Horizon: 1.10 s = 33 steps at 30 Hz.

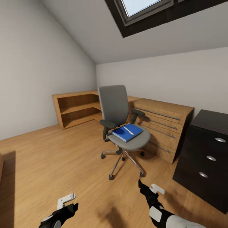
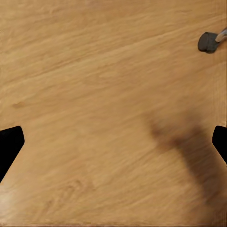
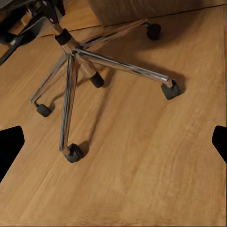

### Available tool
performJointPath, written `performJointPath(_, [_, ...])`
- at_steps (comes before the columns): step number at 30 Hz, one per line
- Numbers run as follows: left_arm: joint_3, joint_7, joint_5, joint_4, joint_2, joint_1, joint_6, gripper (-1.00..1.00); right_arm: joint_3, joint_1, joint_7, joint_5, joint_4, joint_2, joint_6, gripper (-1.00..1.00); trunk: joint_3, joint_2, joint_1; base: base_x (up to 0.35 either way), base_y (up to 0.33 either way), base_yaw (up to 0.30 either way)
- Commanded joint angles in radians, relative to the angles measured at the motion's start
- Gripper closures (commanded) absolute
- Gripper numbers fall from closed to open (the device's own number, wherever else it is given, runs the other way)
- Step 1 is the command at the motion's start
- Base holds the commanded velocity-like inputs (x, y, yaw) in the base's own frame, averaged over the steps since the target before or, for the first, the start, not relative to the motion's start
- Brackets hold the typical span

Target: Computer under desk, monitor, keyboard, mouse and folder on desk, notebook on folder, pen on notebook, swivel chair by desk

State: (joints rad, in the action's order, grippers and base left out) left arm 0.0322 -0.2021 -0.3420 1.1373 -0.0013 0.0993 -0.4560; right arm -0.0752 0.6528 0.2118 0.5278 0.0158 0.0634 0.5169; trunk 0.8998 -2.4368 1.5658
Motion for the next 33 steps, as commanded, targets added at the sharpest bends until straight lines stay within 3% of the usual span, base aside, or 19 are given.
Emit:
performJointPath(1, [0.0, -0.006, -0.01, -0.013, 0.0, 0.0, -0.003, -1.0, -0.005, -0.009, 0.0, -0.004, 0.002, 0.004, 0.011, -1.0, -0.002, 0.007, -0.004, 0.0, 0.0, 0.0])
performJointPath(2, [-0.011, -0.006, -0.006, -0.09, 0.0, 0.0, 0.033, -1.0, 0.003, -0.039, -0.07, -0.053, 0.001, 0.011, 0.038, -1.0, -0.005, 0.014, -0.008, 0.0, 0.0, 0.0])
performJointPath(4, [-0.022, -0.005, -0.001, -0.131, 0.001, 0.0, 0.079, -1.0, 0.005, -0.048, -0.12, -0.082, 0.002, 0.011, 0.045, -1.0, -0.012, 0.028, -0.016, 0.0, 0.0, 0.0])
performJointPath(6, [-0.04, -0.002, 0.004, -0.189, 0.005, 0.0, 0.198, -1.0, 0.008, -0.066, -0.201, -0.129, 0.002, 0.009, 0.056, -1.0, -0.018, 0.042, -0.023, 0.0, 0.0, 0.0])
performJointPath(10, [-0.053, 0.0, 0.008, -0.233, 0.005, 0.0, 0.293, -1.0, 0.009, -0.099, -0.252, -0.158, 0.003, 0.01, 0.061, -1.0, -0.03, 0.07, -0.039, 0.0, 0.0, 0.0])
performJointPath(23, [-0.061, -0.003, 0.012, -0.323, 0.0, 0.0, 0.333, -1.0, 0.01, -0.124, -0.269, -0.172, 0.006, 0.011, 0.063, -1.0, -0.071, 0.161, -0.089, 0.0, 0.0, -0.005])
performJointPath(33, [-0.061, -0.003, 0.011, -0.323, -0.001, 0.0, 0.332, -1.0, 0.01, -0.131, -0.269, -0.172, 0.005, 0.01, 0.062, -1.0, -0.093, 0.231, -0.127, 0.0, 0.0, -0.183])
